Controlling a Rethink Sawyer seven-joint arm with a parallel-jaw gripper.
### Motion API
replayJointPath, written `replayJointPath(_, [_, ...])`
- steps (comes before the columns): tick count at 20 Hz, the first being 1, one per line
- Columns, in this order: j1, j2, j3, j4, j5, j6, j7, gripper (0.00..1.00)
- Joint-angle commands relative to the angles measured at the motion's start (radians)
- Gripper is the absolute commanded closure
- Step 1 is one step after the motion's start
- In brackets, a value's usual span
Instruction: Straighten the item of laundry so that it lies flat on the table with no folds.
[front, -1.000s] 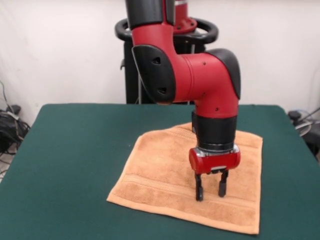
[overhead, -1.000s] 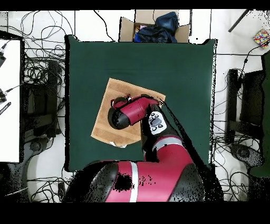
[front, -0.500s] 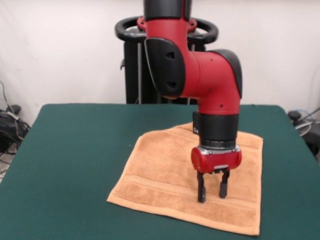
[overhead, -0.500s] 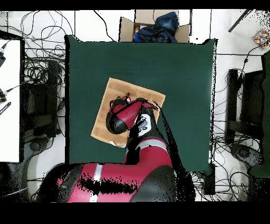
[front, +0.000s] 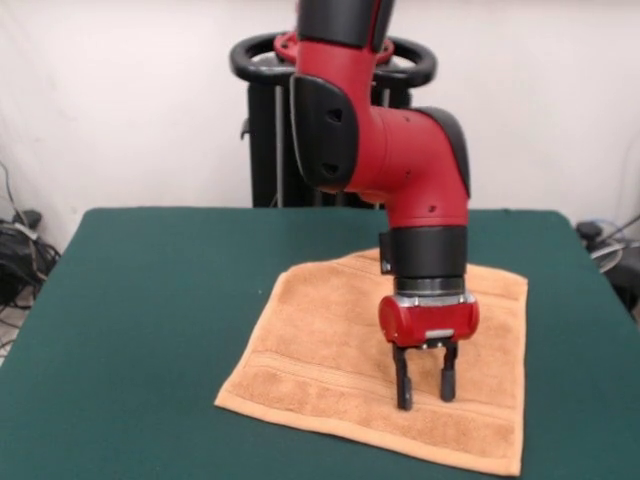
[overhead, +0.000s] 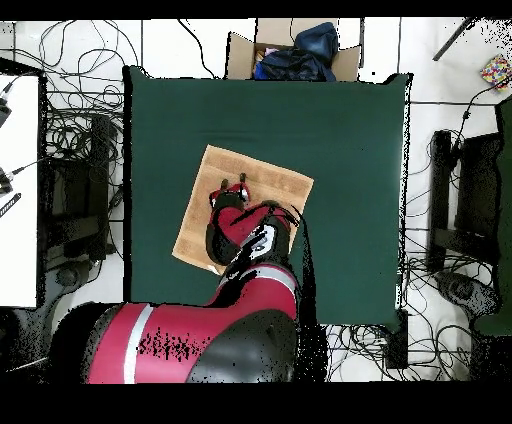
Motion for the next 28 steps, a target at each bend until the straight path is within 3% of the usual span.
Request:
replayJointPath(1, [-0.018,0.512,0.243,-0.423,0.226,-0.104,0.186,0.00])
replayJointPath(10, [-0.010,0.531,0.253,-0.449,0.304,-0.076,0.181,0.00])
replayJointPath(16, [0.027,0.542,0.222,-0.448,0.471,-0.051,0.139,0.00])
replayJointPath(19, [0.090,0.522,0.145,-0.421,0.626,0.040,0.090,0.00])
replayJointPath(20, [0.153,0.502,0.063,-0.403,0.749,0.150,0.069,0.00])
replayJointPath(21, [0.178,0.498,0.031,-0.399,0.800,0.190,0.060,0.00])
replayJointPath(26, [0.283,0.459,-0.148,-0.404,0.955,0.579,0.084,0.00])
replayJointPath(28, [0.302,0.433,-0.192,-0.396,0.964,0.692,0.103,0.00])
